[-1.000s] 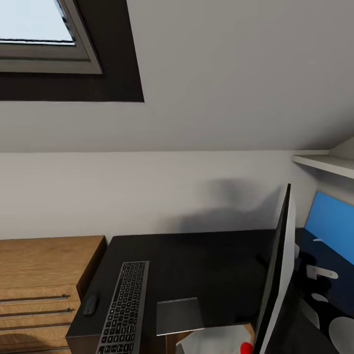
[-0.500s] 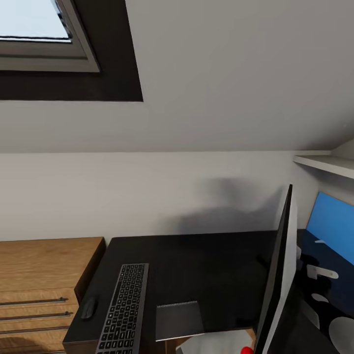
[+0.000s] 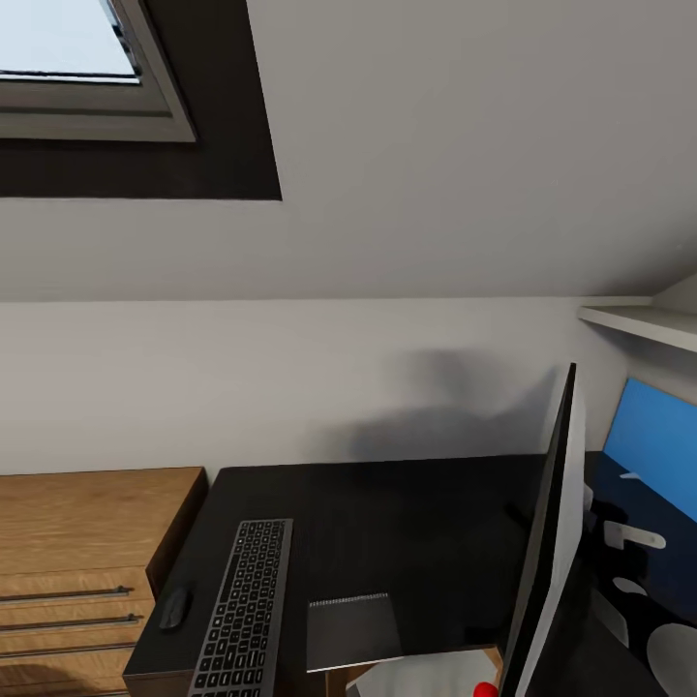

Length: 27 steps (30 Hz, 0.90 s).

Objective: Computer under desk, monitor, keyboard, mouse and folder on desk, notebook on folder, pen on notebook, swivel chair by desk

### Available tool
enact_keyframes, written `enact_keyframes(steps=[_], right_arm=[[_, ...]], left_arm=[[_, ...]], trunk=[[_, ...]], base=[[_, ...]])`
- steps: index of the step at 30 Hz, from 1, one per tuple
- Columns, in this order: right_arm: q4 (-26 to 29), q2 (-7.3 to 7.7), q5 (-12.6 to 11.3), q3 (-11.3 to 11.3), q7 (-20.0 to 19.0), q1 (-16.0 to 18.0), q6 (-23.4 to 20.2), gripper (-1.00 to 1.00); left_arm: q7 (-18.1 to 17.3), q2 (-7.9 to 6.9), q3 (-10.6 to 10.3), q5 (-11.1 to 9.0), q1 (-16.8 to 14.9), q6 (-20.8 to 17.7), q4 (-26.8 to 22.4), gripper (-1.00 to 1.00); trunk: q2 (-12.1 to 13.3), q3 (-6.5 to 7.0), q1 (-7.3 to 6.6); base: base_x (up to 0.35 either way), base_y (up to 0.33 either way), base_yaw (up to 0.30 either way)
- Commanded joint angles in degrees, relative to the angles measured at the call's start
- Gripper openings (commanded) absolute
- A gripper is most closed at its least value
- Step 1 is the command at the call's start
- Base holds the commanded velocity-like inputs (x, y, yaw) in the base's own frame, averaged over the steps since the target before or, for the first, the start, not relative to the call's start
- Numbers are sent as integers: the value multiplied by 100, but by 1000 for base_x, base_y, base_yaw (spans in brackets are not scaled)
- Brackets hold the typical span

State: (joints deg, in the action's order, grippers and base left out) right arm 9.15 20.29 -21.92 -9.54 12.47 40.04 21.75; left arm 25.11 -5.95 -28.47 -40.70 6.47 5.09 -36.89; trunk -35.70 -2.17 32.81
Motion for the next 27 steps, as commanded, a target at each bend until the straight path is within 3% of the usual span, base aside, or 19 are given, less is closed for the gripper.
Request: enact_keyframes(steps=[1,27], right_arm=[[-1,2,-50,-83,19,4,13,-100],[-1,-5,-50,-86,17,2,-4,-100]], left_arm=[[42,-7,-45,-61,-4,36,-11,100],[42,-12,-43,-61,-3,36,-11,100]], trunk=[[-9,-10,2],[-9,-10,2]], base=[[0,0,0],[0,0,0]])
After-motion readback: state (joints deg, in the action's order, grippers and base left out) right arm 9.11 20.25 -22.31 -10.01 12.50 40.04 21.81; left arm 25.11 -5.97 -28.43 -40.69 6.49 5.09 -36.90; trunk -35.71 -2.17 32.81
